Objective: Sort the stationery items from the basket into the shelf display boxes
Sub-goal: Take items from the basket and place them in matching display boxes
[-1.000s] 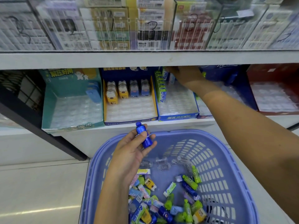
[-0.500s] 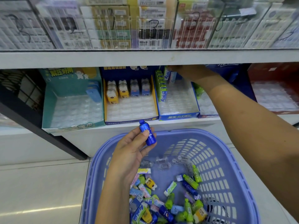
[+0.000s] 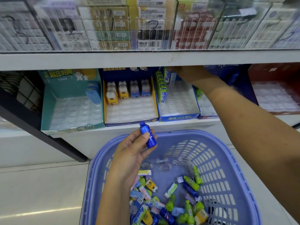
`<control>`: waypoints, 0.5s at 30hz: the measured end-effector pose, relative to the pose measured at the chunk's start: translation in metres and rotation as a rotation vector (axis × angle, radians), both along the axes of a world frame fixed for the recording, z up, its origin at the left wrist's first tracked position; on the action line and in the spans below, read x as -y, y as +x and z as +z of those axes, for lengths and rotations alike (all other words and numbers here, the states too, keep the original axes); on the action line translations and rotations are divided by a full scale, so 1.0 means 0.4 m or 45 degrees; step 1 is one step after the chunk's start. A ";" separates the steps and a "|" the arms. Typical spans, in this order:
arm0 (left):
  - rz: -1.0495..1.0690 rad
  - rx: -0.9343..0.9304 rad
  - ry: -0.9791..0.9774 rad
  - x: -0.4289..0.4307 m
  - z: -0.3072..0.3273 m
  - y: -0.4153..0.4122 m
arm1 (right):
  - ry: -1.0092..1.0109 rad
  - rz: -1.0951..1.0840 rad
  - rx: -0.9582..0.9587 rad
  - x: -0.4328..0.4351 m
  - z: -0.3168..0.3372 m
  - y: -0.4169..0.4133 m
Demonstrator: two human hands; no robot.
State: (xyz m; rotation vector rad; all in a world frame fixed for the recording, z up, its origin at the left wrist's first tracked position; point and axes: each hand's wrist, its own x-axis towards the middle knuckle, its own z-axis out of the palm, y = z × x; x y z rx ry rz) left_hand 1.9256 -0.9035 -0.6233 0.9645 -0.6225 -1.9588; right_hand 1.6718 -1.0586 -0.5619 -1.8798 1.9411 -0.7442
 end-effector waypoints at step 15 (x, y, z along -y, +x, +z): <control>0.037 -0.010 0.026 -0.007 0.004 -0.013 | 0.196 0.045 -0.115 -0.002 0.001 0.023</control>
